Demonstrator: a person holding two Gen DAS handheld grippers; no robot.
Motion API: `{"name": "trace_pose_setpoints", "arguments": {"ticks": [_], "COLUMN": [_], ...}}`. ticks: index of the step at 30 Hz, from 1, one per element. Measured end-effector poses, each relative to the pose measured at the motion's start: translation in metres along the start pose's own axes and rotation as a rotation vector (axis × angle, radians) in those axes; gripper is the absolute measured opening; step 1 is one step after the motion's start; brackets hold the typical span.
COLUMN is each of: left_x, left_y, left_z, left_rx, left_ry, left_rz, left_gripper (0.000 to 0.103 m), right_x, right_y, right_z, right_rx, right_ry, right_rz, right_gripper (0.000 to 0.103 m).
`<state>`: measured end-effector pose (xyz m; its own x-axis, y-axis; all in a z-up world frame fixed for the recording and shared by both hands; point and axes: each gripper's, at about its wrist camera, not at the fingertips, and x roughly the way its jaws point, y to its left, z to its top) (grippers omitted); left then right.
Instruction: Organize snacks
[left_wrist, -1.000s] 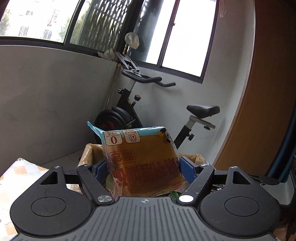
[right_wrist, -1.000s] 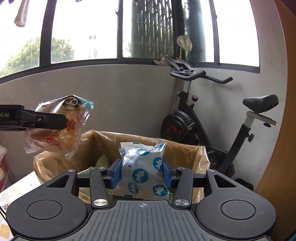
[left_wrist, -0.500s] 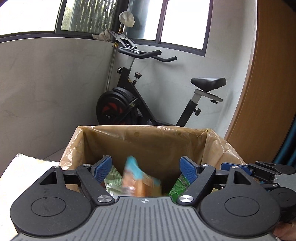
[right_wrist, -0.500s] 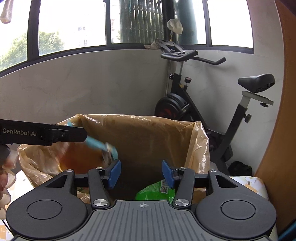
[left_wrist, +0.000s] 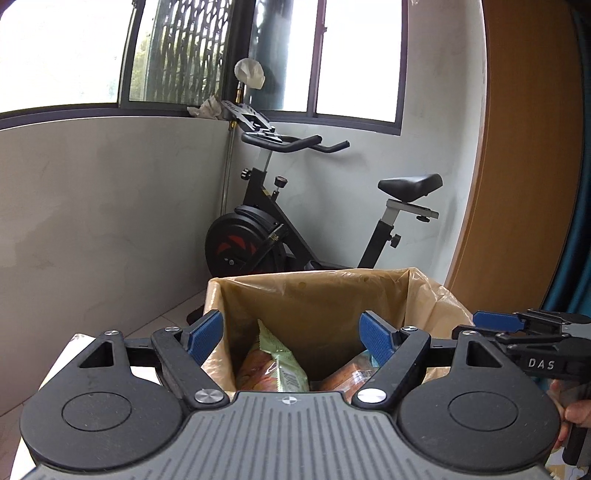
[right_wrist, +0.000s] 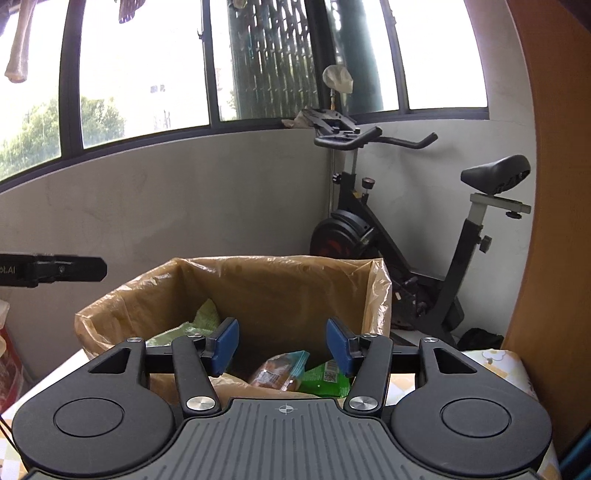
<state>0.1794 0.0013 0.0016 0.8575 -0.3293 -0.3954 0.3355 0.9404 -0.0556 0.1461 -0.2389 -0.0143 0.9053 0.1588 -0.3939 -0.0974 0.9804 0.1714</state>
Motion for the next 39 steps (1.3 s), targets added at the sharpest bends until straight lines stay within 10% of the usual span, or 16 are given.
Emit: {"name": "trace_pose_setpoints", "arguments": {"ticks": [15,39], "left_x": [-0.062,-0.003], "left_y": [0.06,0.056], "left_z": [-0.073,-0.146], "left_rx": [-0.139,-0.107], "left_ry": [0.074,0.305], "left_rz": [0.154,0.052], "left_gripper": [0.082,0.083], "right_x": [-0.033,0.015], "right_y": [0.015,0.036], "right_z": [-0.05,-0.152], "right_rx": [0.055,0.208], "right_ry": [0.021,0.358], "right_rz": [0.016,0.088], "right_gripper": [0.053,0.069]}}
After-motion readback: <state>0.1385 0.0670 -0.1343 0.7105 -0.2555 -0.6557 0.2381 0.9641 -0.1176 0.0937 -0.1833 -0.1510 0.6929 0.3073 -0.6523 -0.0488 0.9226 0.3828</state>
